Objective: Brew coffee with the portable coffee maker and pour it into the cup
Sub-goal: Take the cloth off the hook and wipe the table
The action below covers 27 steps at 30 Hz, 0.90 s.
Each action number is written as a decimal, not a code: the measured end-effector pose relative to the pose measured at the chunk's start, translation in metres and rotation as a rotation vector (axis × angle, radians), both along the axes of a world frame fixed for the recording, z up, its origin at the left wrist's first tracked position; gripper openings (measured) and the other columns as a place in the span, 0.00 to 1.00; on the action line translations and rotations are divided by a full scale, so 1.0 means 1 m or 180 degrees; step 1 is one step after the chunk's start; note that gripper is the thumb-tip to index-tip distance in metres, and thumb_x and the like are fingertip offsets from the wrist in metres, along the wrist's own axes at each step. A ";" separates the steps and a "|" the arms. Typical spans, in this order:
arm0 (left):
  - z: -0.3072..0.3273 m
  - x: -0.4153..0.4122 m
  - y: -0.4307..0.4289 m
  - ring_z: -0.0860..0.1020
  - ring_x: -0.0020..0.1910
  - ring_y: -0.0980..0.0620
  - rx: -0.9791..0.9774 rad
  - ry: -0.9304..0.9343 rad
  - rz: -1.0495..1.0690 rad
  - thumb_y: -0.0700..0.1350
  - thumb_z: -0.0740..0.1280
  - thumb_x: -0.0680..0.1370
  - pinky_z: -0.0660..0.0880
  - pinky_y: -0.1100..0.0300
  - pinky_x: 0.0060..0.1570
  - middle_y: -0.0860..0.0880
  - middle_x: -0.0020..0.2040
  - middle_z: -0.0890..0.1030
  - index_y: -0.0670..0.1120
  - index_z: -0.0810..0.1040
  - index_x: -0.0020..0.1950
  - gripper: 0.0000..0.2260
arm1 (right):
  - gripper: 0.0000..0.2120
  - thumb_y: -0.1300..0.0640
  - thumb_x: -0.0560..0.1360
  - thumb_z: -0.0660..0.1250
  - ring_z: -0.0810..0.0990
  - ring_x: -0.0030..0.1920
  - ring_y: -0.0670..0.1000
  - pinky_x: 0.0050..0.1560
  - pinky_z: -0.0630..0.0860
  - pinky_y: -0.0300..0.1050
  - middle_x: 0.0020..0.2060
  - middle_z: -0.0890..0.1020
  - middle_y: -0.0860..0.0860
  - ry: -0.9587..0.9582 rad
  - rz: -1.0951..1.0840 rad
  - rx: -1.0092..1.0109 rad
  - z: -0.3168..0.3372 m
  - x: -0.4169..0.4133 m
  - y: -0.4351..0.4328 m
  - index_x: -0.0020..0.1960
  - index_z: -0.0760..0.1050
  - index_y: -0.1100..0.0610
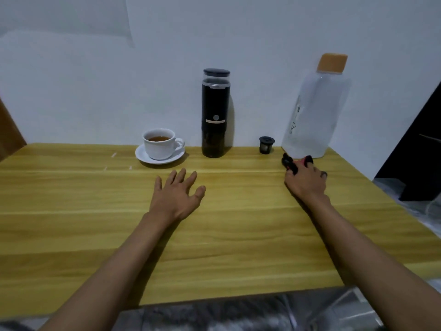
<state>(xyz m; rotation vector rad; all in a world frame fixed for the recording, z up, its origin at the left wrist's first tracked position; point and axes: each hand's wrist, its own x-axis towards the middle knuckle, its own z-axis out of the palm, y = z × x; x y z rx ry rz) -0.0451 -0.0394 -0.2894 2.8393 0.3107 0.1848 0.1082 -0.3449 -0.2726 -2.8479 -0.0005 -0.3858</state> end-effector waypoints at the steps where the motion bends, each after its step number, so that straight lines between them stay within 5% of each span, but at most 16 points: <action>1: 0.000 0.000 0.000 0.46 0.81 0.51 -0.0004 -0.0003 0.0003 0.67 0.48 0.80 0.40 0.41 0.76 0.52 0.82 0.50 0.60 0.54 0.81 0.30 | 0.21 0.50 0.79 0.55 0.69 0.68 0.65 0.71 0.59 0.62 0.68 0.70 0.61 0.0062 -0.0086 -0.0023 0.000 0.002 0.009 0.70 0.70 0.53; 4: 0.000 0.000 -0.001 0.46 0.81 0.51 0.0019 -0.0011 0.0022 0.67 0.48 0.80 0.40 0.41 0.76 0.52 0.82 0.50 0.60 0.54 0.81 0.30 | 0.21 0.50 0.80 0.54 0.67 0.69 0.63 0.72 0.57 0.61 0.69 0.70 0.60 0.0151 0.0140 -0.0030 0.001 -0.001 0.053 0.71 0.69 0.51; 9: 0.000 0.001 -0.002 0.47 0.81 0.51 0.0037 -0.0028 0.0039 0.67 0.48 0.80 0.41 0.41 0.76 0.52 0.82 0.51 0.60 0.54 0.80 0.30 | 0.21 0.50 0.80 0.56 0.70 0.68 0.61 0.71 0.60 0.57 0.69 0.73 0.57 0.0064 0.1512 -0.0041 0.000 -0.037 0.139 0.72 0.70 0.48; 15: 0.002 0.000 -0.001 0.47 0.81 0.51 0.0072 0.0007 0.0051 0.67 0.48 0.80 0.41 0.41 0.76 0.52 0.82 0.51 0.60 0.54 0.81 0.30 | 0.21 0.50 0.79 0.59 0.72 0.65 0.55 0.63 0.67 0.50 0.65 0.76 0.52 0.0033 0.2283 0.0216 -0.002 -0.059 0.118 0.72 0.71 0.46; 19: 0.003 -0.001 0.000 0.47 0.81 0.50 0.0089 0.0035 0.0013 0.68 0.48 0.80 0.42 0.41 0.76 0.52 0.82 0.51 0.60 0.54 0.81 0.30 | 0.21 0.49 0.80 0.58 0.75 0.62 0.56 0.53 0.70 0.47 0.66 0.76 0.52 0.0035 0.1967 0.0168 0.002 -0.036 0.054 0.73 0.70 0.42; 27: 0.003 0.000 -0.001 0.48 0.81 0.50 0.0108 0.0027 0.0037 0.68 0.48 0.80 0.43 0.41 0.76 0.52 0.82 0.52 0.60 0.55 0.80 0.30 | 0.21 0.48 0.81 0.57 0.74 0.62 0.64 0.62 0.69 0.55 0.64 0.76 0.60 0.0030 0.0416 0.0213 0.008 0.007 -0.095 0.73 0.70 0.48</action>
